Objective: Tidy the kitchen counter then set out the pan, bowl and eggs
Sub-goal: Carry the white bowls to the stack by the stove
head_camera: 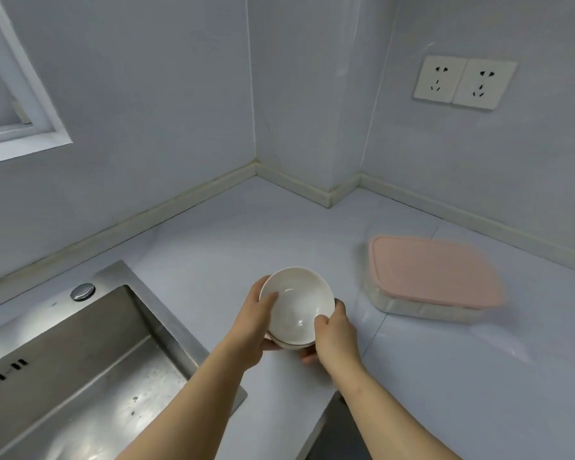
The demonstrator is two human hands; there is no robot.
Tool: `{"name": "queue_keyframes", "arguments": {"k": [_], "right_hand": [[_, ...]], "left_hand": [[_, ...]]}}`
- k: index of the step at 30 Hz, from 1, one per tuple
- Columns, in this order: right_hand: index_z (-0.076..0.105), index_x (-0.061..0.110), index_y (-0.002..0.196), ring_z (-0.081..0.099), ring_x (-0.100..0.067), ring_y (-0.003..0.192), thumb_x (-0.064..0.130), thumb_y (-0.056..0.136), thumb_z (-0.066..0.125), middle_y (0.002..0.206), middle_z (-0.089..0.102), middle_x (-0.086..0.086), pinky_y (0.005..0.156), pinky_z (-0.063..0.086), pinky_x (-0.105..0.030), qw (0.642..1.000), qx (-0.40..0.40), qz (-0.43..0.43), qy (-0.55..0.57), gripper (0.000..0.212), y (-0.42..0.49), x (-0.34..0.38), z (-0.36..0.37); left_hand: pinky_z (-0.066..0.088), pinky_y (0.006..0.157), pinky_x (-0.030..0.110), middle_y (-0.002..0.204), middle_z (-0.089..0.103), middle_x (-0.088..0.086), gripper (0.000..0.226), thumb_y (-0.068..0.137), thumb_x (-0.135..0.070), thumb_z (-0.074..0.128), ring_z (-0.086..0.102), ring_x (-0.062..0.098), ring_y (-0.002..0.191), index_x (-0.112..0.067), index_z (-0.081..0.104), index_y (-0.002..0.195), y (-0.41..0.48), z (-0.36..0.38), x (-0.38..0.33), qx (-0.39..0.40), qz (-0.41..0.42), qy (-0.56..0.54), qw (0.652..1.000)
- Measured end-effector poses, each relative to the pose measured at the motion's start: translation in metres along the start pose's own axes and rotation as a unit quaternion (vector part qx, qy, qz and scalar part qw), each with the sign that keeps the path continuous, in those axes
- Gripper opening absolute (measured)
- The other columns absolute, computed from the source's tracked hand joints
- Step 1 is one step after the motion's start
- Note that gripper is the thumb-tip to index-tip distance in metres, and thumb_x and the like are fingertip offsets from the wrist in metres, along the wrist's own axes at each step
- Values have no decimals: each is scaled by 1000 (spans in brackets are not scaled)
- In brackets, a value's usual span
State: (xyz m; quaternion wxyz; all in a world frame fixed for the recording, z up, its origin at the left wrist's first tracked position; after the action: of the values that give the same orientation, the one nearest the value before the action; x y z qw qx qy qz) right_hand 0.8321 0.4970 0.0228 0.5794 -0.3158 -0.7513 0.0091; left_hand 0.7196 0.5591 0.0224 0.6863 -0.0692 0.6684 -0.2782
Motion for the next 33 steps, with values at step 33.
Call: {"name": "queue_keyframes", "arguments": {"k": [33], "right_hand": [[54,17,111,59,-34,104,38,93,36,111,62,-12,87,49,-41,710,-521,130,456,33,-331,-280,-416]], "left_hand": [[48,92,47,94,68,15,28,89,-41,52,64,37,91,-16,62,98,-337,476,190,365,-276,111,882]]}}
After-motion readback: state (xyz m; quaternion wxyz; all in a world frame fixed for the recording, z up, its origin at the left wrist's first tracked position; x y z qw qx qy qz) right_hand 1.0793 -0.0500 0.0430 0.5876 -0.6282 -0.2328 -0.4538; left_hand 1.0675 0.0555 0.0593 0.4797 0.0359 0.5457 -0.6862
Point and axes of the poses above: each hand's wrist, its own y-axis towards the middle knuckle, its own z-axis out of the palm, x = y × z, the point moved 2 cm from there along y, towards the middle knuckle
